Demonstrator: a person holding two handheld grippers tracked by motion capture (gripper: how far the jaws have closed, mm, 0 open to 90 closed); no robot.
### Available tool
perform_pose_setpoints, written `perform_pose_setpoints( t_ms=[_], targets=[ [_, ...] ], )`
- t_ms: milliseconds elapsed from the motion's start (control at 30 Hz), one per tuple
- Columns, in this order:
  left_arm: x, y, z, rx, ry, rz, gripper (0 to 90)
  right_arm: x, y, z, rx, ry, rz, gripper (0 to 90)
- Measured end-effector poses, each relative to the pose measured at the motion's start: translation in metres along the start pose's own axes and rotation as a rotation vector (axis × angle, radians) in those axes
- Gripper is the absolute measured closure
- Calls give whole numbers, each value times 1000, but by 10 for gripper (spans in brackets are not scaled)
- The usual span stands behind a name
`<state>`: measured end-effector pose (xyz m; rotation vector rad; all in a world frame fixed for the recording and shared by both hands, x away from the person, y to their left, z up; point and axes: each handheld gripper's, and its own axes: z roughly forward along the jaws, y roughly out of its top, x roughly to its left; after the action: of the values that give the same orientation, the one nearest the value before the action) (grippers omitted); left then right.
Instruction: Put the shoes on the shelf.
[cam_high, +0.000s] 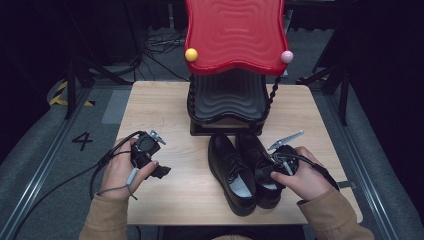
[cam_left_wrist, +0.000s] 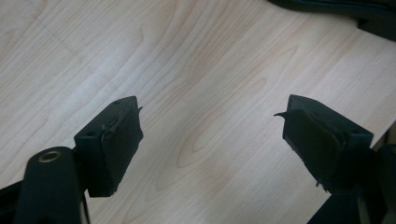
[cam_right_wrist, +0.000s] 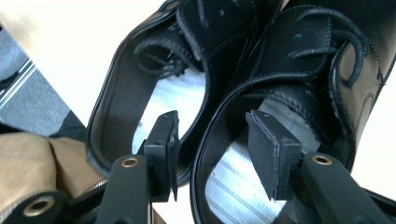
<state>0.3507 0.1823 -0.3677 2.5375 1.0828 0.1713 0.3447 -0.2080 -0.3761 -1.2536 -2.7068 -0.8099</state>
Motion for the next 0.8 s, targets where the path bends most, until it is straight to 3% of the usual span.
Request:
perform_pose_setpoints(
  t_ms=[133,400,433,567,633,800],
  targets=[
    [-1,-1,-1,-7,26,-5,203,0,6,10,26,-10,53,513],
    [-2,-1,-1,-36,15,-22,217,4,14,40,95,-63,87,516],
    [-3,-1,0,-41,6,-35,220,5,14,43,104,-70,83,524],
    [-2,-1,0,-49,19,-24,220,8,16,57,141,-106,82,566],
    [-2,0,0,-64,18,-22,221,9,17,60,158,-141,102,592],
    [-3,0,1,-87,21,-24,223,10,20,63,187,-169,130,654]
  ],
)
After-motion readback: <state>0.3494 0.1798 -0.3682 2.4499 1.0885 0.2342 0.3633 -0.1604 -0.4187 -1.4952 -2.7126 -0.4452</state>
